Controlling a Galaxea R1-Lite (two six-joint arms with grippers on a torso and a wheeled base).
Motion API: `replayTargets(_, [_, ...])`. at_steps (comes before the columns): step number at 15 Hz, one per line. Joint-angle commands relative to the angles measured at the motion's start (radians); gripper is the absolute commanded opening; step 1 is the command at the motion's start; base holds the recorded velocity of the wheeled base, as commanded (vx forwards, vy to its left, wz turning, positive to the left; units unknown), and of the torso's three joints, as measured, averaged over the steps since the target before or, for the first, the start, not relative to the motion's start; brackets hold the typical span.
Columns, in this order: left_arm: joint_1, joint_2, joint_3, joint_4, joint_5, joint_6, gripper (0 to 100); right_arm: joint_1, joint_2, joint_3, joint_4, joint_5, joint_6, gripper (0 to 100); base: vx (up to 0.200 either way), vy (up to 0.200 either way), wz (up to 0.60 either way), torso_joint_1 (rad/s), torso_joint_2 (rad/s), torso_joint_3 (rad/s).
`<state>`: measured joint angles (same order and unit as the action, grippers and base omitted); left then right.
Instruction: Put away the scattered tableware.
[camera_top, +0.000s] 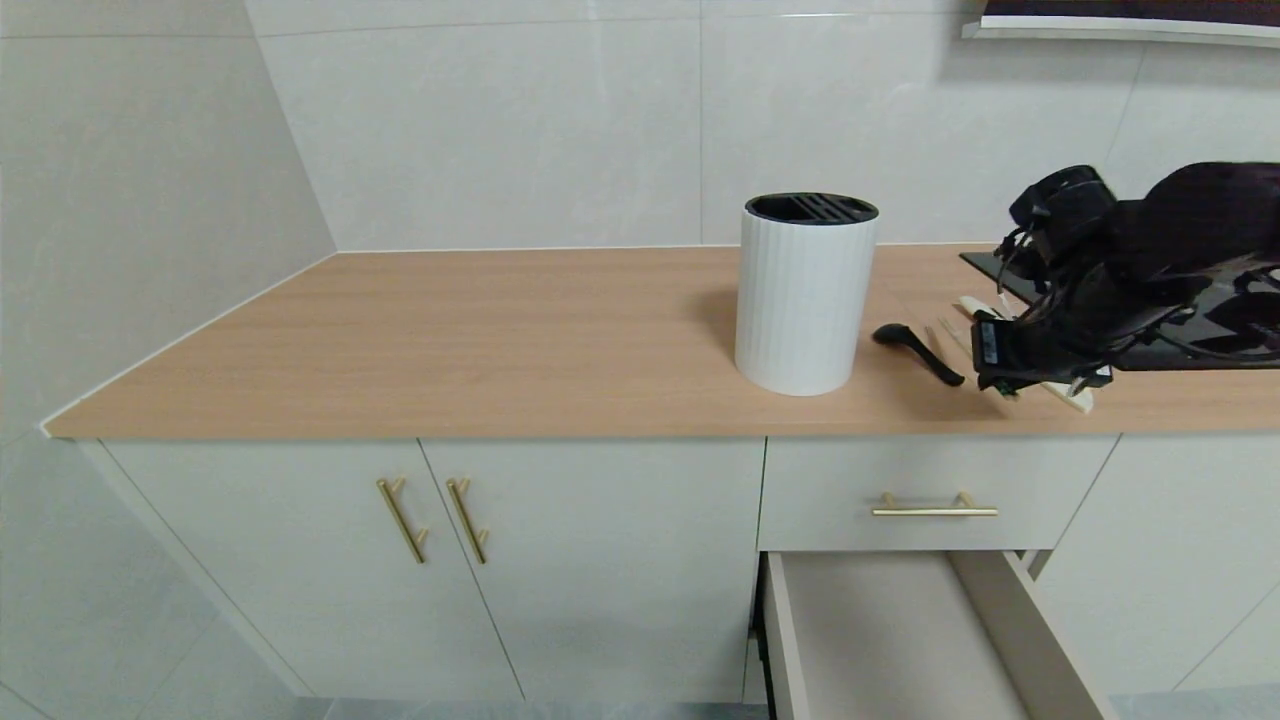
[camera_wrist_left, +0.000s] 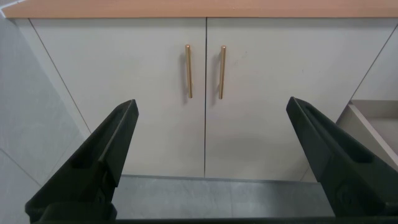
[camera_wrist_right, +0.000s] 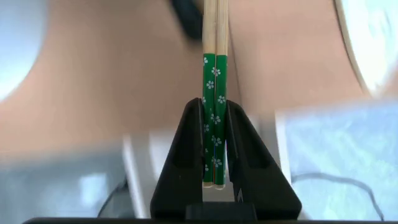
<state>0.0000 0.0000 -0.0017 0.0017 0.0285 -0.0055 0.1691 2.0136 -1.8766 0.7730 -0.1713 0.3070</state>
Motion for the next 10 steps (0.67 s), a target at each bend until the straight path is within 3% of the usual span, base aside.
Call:
replayTargets(1, [0.000,0.000,0.000,0.000,0.001,-0.001,100,0.000,-0.223,0.054,0.135,0.093,0.011,0,0.000,0.000,0.00,0.000,0.00,0.000])
replayTargets(6, [0.000,0.000,0.000,0.000,0.001,-0.001,100,0.035,-0.543,0.444,0.155,0.107,0.006,0,0.000,0.000,0.00,0.000,0.00,0.000])
replayTargets(10, [0.000,0.000,0.000,0.000,0.001,-0.001,100,0.128,-0.668,0.614,0.152,0.105,0.009,0,0.000,0.000,0.00,0.000,0.00,0.000])
